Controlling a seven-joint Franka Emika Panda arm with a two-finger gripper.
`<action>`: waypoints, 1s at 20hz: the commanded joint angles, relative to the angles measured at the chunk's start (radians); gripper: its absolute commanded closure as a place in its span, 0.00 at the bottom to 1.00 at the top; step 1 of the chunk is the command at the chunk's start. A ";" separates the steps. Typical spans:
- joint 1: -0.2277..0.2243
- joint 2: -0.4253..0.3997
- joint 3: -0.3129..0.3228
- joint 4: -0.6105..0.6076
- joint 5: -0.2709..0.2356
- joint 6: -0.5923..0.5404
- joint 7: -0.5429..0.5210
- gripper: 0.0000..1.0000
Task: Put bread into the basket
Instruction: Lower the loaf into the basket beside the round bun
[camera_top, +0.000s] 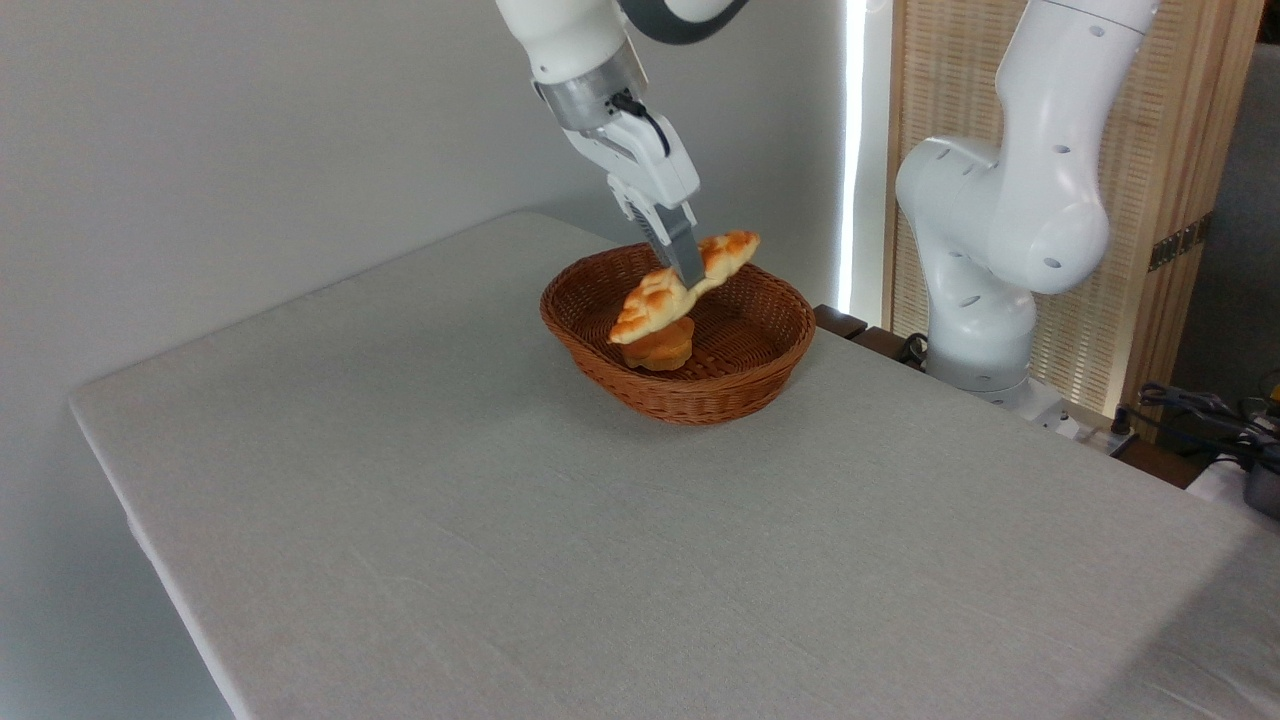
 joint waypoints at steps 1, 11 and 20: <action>-0.014 -0.014 0.017 -0.035 -0.013 0.014 0.000 0.50; -0.014 -0.011 0.017 -0.033 -0.087 0.100 -0.038 0.00; -0.015 -0.008 0.017 -0.032 -0.089 0.100 -0.037 0.00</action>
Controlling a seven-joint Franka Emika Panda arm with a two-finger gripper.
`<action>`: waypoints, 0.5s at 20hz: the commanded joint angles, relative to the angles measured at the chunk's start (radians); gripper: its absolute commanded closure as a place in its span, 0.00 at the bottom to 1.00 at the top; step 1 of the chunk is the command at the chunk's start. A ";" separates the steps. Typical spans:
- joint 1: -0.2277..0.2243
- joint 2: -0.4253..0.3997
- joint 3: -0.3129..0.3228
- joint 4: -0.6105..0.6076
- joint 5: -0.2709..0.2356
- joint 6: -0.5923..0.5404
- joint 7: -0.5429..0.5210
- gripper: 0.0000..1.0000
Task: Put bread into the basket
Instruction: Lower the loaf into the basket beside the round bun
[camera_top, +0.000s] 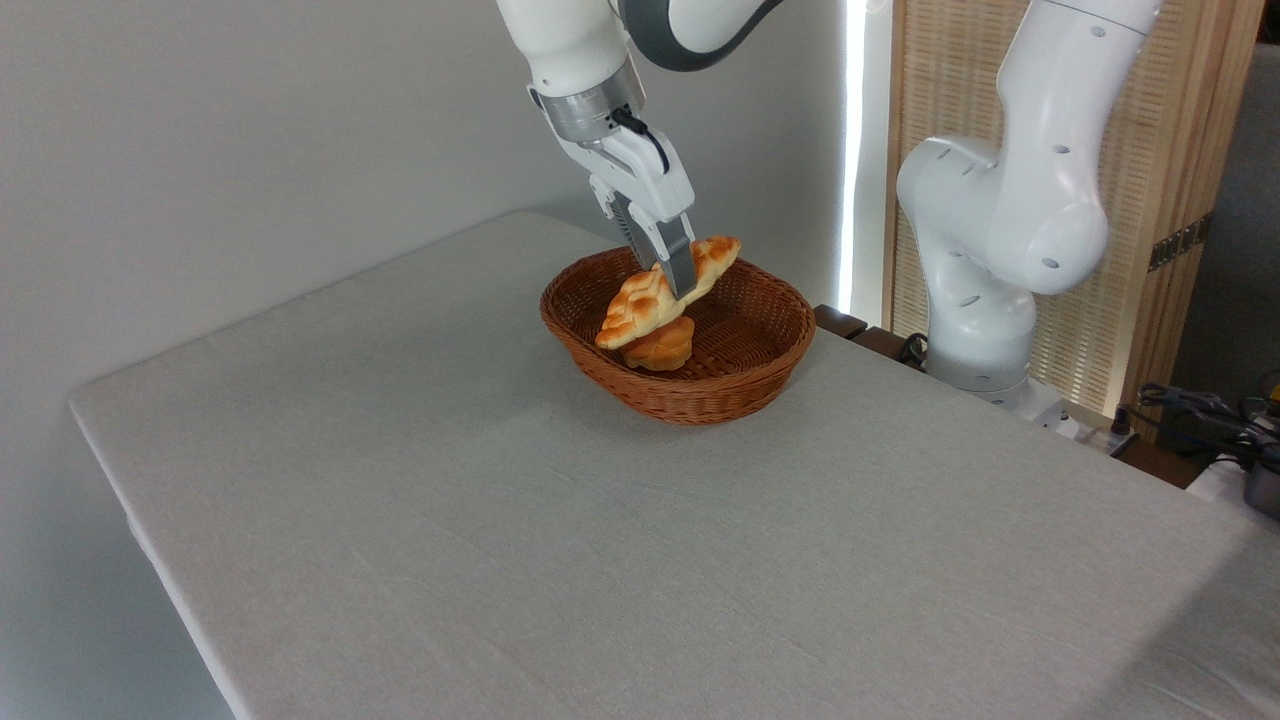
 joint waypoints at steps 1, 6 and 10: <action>-0.010 -0.007 0.013 -0.006 -0.019 0.013 -0.013 0.00; -0.010 -0.007 0.013 -0.006 -0.019 0.013 -0.014 0.00; -0.009 -0.010 0.014 0.009 -0.016 0.013 -0.013 0.00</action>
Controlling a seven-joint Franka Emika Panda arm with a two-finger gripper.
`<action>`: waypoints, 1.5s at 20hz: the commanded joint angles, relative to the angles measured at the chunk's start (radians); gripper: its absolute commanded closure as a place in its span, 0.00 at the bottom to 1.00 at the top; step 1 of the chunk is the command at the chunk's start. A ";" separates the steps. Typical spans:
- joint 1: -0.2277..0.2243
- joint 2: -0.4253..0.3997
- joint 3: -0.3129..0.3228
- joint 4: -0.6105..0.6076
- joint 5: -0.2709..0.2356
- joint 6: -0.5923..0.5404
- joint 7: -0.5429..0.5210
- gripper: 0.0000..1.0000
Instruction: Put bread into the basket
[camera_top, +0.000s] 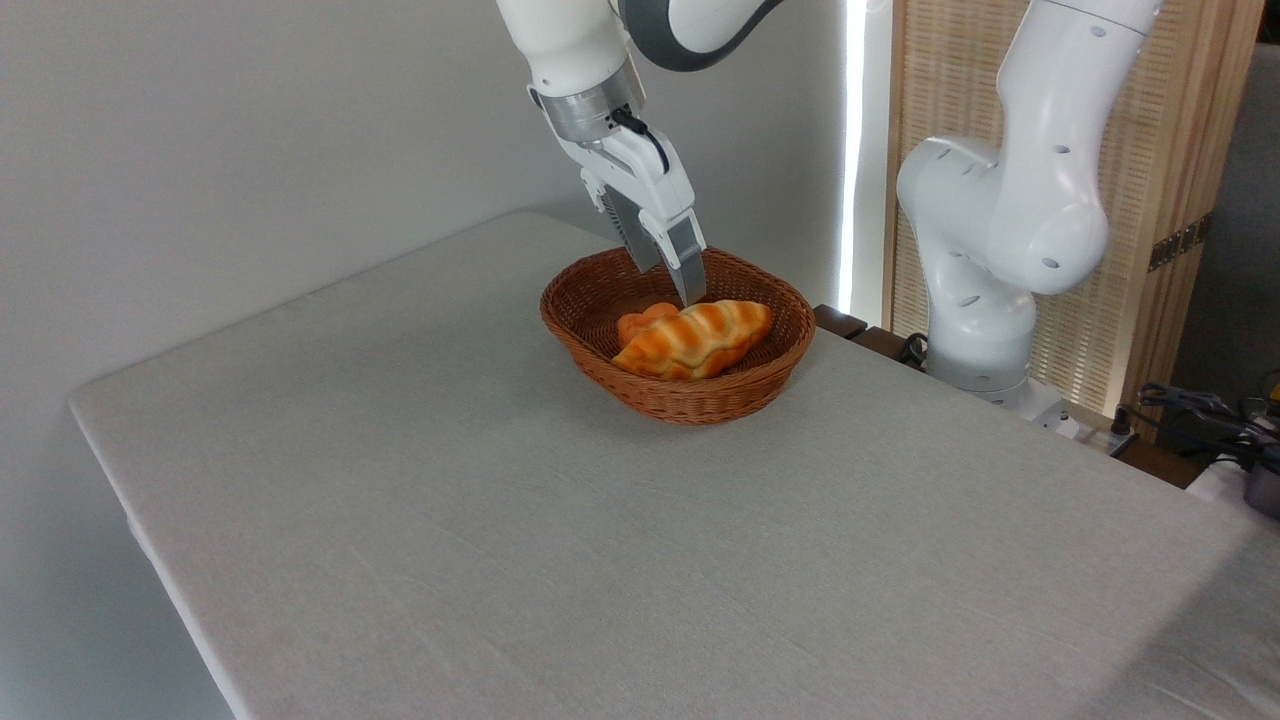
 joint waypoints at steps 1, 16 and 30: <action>-0.007 -0.010 0.017 0.026 -0.012 0.012 -0.013 0.00; 0.184 0.333 0.156 0.682 0.080 0.051 0.086 0.00; 0.293 0.395 0.088 0.698 0.144 0.008 0.086 0.00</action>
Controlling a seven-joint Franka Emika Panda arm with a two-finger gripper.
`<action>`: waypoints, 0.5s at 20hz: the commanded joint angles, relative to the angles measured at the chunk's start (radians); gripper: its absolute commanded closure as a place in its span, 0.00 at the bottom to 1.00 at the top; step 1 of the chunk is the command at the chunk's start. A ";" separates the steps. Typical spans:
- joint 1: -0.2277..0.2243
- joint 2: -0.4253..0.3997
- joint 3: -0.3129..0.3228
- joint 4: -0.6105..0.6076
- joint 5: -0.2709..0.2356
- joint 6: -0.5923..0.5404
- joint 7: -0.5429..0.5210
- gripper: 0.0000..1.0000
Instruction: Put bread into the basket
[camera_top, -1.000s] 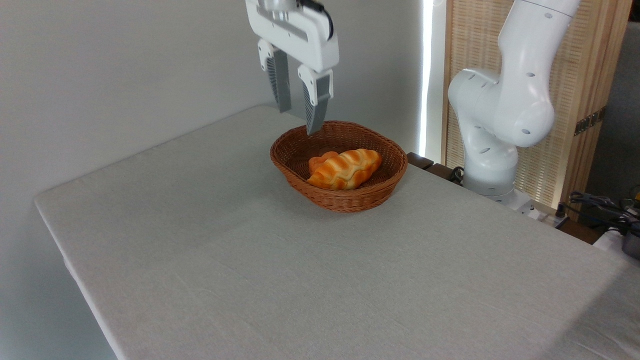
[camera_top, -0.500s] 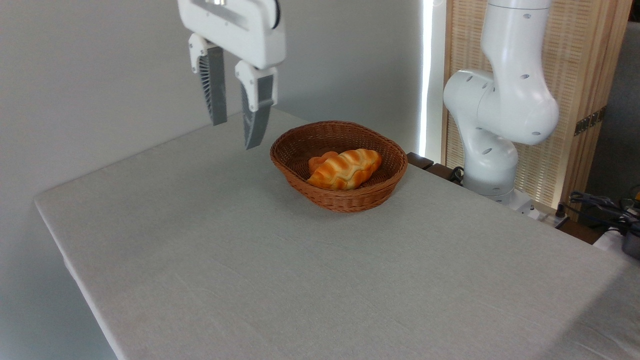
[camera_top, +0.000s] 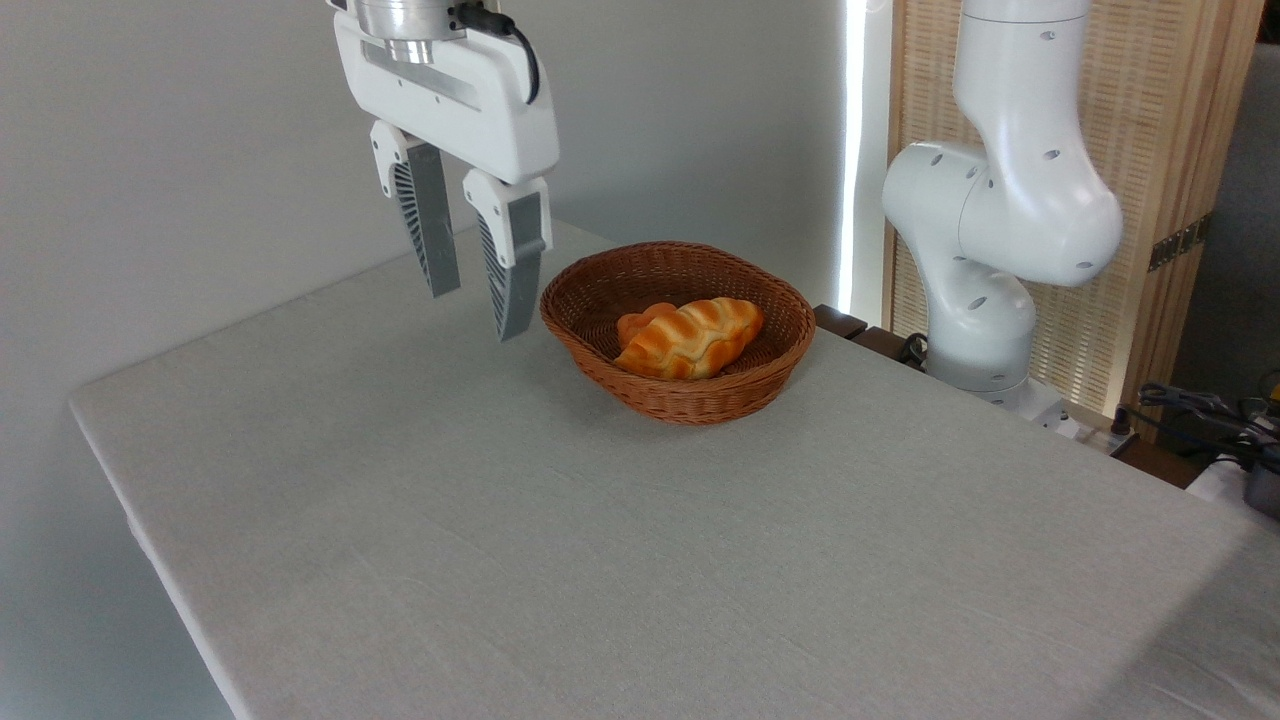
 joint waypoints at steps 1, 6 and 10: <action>0.006 0.010 0.024 0.023 0.025 -0.028 0.008 0.00; 0.006 0.017 0.049 0.023 0.027 -0.027 0.009 0.00; -0.001 0.019 0.061 0.023 0.028 -0.024 0.011 0.00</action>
